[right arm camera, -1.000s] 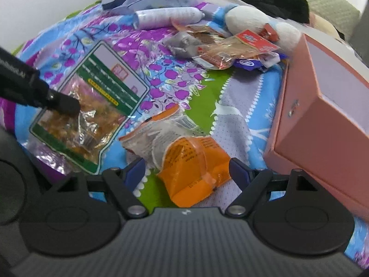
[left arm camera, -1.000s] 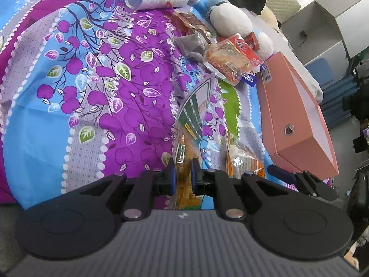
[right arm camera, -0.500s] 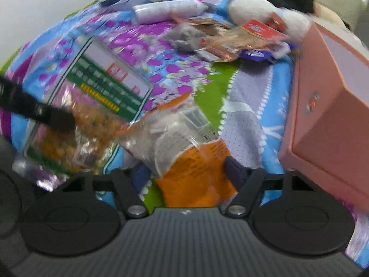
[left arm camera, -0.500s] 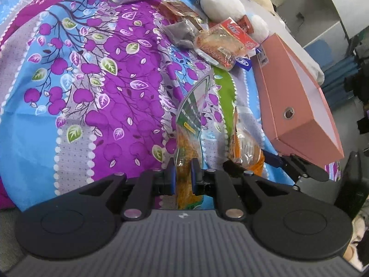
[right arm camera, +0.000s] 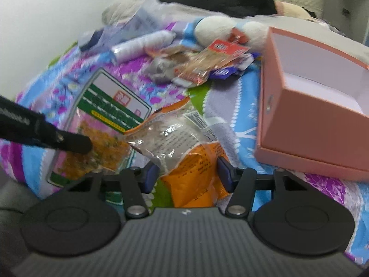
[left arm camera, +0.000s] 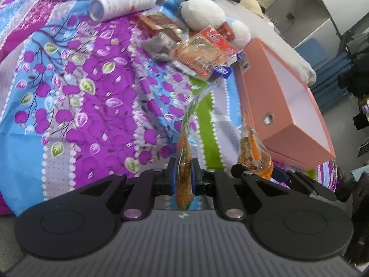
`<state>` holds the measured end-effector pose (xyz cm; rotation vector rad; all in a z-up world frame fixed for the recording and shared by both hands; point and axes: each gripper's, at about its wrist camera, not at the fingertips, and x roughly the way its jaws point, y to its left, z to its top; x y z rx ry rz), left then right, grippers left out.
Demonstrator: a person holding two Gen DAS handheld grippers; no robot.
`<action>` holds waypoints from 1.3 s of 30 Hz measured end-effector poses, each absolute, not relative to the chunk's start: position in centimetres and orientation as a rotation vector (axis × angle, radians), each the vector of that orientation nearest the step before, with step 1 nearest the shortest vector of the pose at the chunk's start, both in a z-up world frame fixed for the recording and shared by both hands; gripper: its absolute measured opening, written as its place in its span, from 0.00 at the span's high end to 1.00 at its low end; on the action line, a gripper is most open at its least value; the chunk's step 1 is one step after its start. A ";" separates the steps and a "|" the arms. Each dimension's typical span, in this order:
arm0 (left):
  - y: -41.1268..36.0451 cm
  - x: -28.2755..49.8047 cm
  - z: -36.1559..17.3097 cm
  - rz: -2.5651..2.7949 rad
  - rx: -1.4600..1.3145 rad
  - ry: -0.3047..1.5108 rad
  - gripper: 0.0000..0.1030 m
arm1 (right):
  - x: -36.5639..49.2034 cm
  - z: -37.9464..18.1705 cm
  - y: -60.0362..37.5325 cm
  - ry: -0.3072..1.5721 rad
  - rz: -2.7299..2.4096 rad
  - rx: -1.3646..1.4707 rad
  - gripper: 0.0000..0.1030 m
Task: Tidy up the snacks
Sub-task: 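Carry both held bags over the open pink box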
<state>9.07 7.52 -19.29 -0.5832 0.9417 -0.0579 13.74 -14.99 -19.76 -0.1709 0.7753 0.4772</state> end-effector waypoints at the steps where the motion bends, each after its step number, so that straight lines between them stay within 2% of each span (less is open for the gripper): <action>1: 7.4 9.1 -18.9 -0.061 -0.584 0.935 0.86 | 13.6 -19.4 -15.2 0.771 0.469 -0.153 0.45; 13: 5.6 9.1 -14.8 -0.122 -0.552 0.848 0.87 | 11.3 -14.6 -18.1 0.663 0.422 -0.045 0.46; 24: 2.8 10.1 -12.8 -0.187 -0.491 0.811 0.87 | 11.1 -14.2 -21.7 0.643 0.339 0.011 0.46; 39: -2.8 18.0 -6.4 -0.324 -0.374 0.648 0.87 | 16.0 -9.5 -26.1 0.478 0.205 0.039 0.46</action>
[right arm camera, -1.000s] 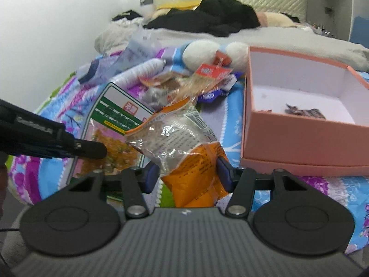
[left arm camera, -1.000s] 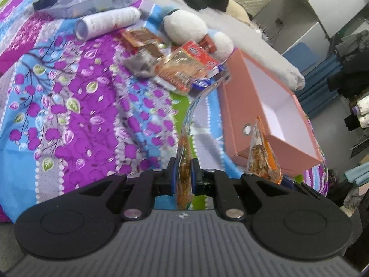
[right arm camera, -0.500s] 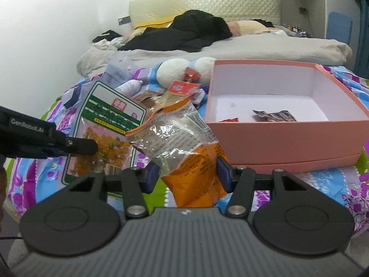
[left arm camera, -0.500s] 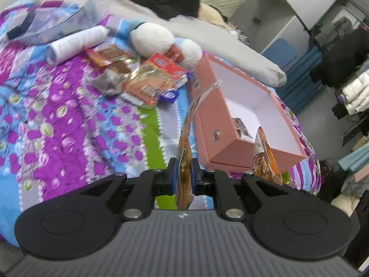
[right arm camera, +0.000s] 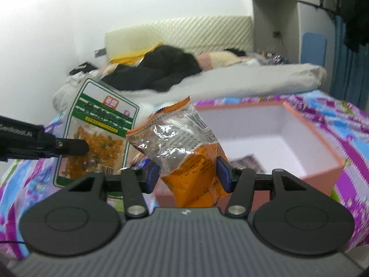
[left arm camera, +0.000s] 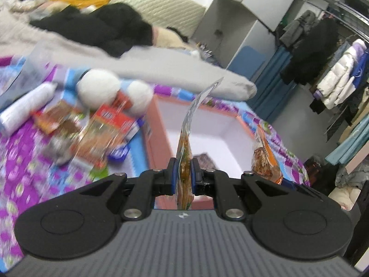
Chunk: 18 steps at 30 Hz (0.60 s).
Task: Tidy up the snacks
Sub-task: 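Carry both held bags over the open pink box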
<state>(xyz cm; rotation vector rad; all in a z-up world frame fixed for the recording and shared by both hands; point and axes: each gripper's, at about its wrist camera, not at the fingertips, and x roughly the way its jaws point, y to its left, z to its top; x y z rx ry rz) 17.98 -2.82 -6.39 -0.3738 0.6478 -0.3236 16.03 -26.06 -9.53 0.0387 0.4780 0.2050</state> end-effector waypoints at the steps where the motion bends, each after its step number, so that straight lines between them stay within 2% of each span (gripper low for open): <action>1: -3.2 18.7 -6.0 -0.330 -0.364 0.639 0.87 | 16.6 -9.1 -26.4 0.467 0.194 0.044 0.46; 9: -6.3 25.2 -4.3 -0.353 -0.336 0.642 0.87 | 22.2 -7.5 -29.1 0.474 0.104 0.042 0.46; 18: -10.1 30.7 -6.6 -0.359 -0.287 0.752 0.86 | 27.3 -10.8 -30.6 0.617 0.091 0.048 0.46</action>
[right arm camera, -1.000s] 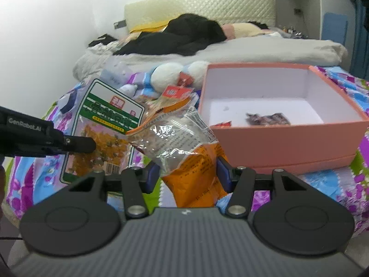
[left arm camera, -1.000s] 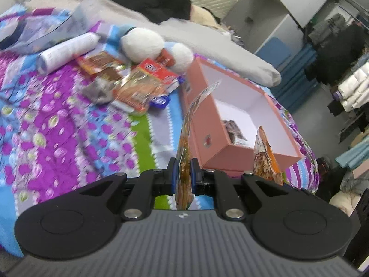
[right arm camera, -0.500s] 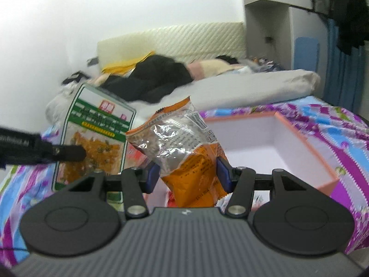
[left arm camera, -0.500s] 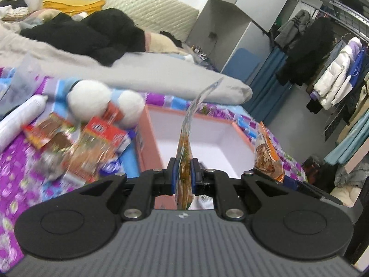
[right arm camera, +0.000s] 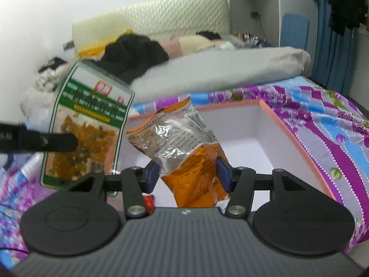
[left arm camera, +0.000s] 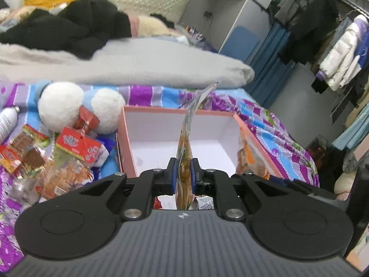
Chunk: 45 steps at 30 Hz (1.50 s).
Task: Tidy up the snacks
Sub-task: 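Carry both held bags over the open pink box, then open both grippers to drop the bags into the pink box, then withdraw both open grippers up and away from the pink box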
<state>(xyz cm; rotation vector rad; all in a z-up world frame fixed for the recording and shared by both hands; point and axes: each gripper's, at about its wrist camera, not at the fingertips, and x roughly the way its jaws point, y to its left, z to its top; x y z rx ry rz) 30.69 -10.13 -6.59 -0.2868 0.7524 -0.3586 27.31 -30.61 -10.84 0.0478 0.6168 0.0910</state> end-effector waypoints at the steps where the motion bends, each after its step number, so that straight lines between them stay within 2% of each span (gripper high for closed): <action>1: -10.3 31.2 -7.1 -0.362 -0.292 0.769 0.86 | 27.7 -11.3 -30.6 0.633 0.092 0.041 0.46; 7: -11.1 33.5 -9.6 -0.342 -0.294 0.840 0.86 | 30.0 -14.4 -31.1 0.731 0.092 0.026 0.45; 13: -11.2 33.8 -9.8 -0.352 -0.255 0.826 0.85 | 30.4 -15.1 -31.4 0.757 0.087 0.037 0.45; 15: -10.9 33.6 -9.7 -0.347 -0.270 0.830 0.68 | 30.3 -15.0 -31.5 0.758 0.085 0.052 0.38; 16: -10.7 33.4 -9.5 -0.343 -0.277 0.827 0.55 | 30.3 -14.9 -31.7 0.755 0.084 0.063 0.33; 17: -10.5 33.0 -9.3 -0.343 -0.279 0.812 0.53 | 30.0 -14.7 -31.7 0.745 0.084 0.070 0.33; 31: -8.3 25.5 -4.5 -0.349 -0.239 0.694 0.53 | 25.2 -10.3 -29.9 0.619 0.144 0.086 0.33; 39: -4.6 18.0 -1.5 -0.255 -0.243 0.599 0.53 | 21.8 -7.1 -27.5 0.540 0.230 0.066 0.33; 45: -1.2 14.2 -1.3 -0.185 -0.252 0.585 0.53 | 19.4 -5.7 -25.4 0.489 0.286 0.048 0.33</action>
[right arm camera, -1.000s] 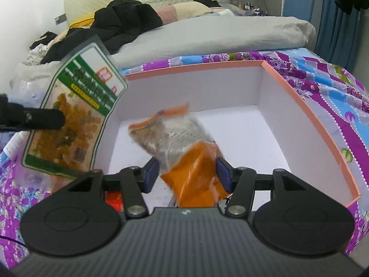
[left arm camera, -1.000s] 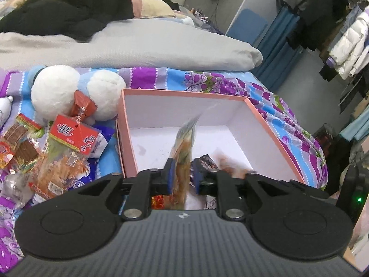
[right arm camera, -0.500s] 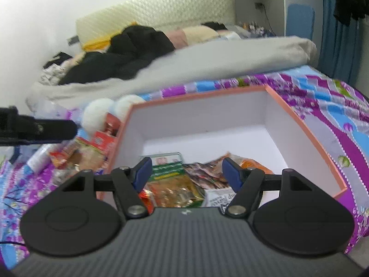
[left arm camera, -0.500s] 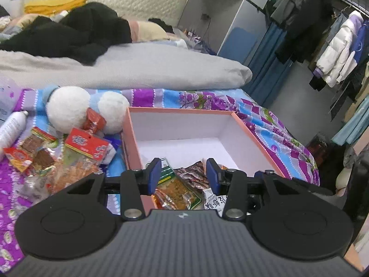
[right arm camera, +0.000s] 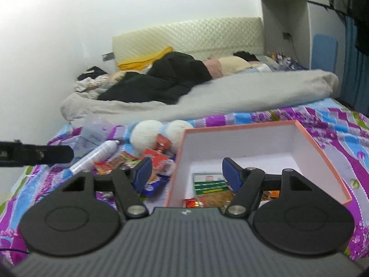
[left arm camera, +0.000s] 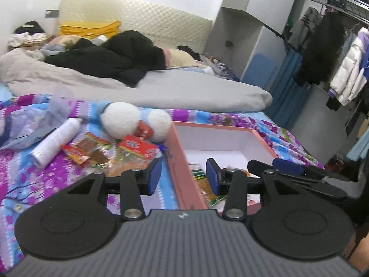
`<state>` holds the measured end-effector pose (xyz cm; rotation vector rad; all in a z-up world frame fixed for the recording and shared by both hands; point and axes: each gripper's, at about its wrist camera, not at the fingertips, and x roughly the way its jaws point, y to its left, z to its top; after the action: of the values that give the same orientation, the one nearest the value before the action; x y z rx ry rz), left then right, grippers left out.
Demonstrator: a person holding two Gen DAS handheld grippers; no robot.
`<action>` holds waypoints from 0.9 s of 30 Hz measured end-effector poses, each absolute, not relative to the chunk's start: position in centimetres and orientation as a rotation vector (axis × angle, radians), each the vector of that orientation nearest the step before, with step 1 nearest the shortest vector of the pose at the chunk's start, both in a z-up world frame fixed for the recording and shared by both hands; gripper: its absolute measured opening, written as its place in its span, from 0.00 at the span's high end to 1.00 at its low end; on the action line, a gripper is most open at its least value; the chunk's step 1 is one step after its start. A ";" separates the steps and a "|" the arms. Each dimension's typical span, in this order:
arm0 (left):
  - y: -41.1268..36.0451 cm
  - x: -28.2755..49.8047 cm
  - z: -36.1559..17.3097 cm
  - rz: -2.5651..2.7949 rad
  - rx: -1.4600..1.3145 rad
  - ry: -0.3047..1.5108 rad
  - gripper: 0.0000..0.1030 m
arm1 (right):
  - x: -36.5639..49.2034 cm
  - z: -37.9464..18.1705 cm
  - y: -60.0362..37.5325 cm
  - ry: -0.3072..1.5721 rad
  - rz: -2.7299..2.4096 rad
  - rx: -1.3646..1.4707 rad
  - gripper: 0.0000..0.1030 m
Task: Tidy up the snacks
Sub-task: 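Withdraw both open grippers up and away from the pink box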
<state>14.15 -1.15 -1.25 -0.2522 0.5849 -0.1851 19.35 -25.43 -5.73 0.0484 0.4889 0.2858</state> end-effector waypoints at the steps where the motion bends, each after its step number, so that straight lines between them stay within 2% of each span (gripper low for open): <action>1: -0.7 13.7 -1.3 -0.176 -0.256 0.584 0.53 | 18.9 -5.6 -24.9 0.485 0.298 0.039 0.33; 21: 5.7 3.9 -4.4 -0.041 -0.337 0.615 0.53 | 10.2 -8.4 -20.2 0.481 0.382 0.044 0.33; 23: 5.8 3.1 -4.6 -0.033 -0.340 0.609 0.45 | 9.5 -8.6 -20.3 0.481 0.377 0.040 0.33; 27: 6.1 2.2 -4.9 -0.031 -0.345 0.608 0.39 | 8.4 -8.9 -20.6 0.490 0.373 0.037 0.33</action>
<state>2.20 6.07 -4.90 -0.3451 0.6084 -0.0313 8.39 -20.62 -8.91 0.0374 0.4902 0.3728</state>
